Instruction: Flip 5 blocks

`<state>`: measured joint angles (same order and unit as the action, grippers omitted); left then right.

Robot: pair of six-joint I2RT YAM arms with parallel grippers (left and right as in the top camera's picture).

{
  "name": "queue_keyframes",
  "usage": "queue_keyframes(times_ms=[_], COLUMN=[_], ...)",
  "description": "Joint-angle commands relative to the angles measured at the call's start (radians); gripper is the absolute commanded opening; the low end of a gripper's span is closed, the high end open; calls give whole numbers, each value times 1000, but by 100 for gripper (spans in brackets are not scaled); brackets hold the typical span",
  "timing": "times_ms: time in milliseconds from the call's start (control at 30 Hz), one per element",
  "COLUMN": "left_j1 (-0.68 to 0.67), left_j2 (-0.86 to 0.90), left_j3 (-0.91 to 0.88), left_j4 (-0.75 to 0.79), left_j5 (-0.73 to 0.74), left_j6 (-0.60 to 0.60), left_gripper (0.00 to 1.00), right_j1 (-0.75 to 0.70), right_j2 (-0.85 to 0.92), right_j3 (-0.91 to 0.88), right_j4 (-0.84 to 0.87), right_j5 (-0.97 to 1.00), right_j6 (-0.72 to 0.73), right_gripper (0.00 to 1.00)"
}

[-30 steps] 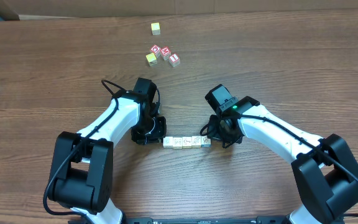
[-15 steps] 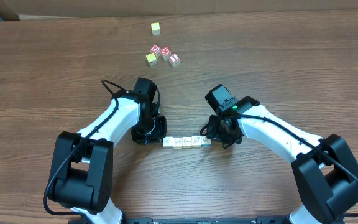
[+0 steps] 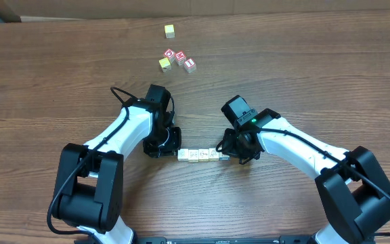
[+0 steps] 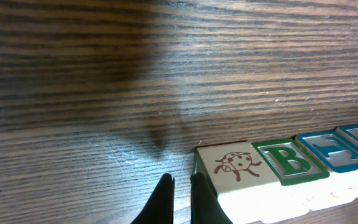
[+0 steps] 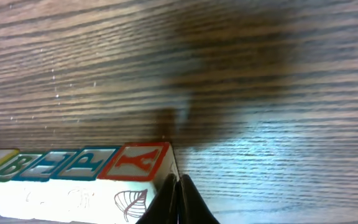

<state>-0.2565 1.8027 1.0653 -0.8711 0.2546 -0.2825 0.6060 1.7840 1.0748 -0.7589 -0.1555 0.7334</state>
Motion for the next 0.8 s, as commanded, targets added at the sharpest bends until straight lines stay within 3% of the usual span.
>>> queue_keyframes(times_ms=[0, 767], left_j1=[-6, -6], left_j2=[-24, -24], left_j3=[-8, -8], left_j4=[2, 103], left_j5=[16, 16], left_j6=[-10, -14], left_gripper=[4, 4], right_j1=[6, 6], right_j2=[3, 3], right_j3=[-9, -9], right_j4=[5, 74], right_j5=[-23, -22], right_j6=[-1, 87], right_gripper=[4, 4])
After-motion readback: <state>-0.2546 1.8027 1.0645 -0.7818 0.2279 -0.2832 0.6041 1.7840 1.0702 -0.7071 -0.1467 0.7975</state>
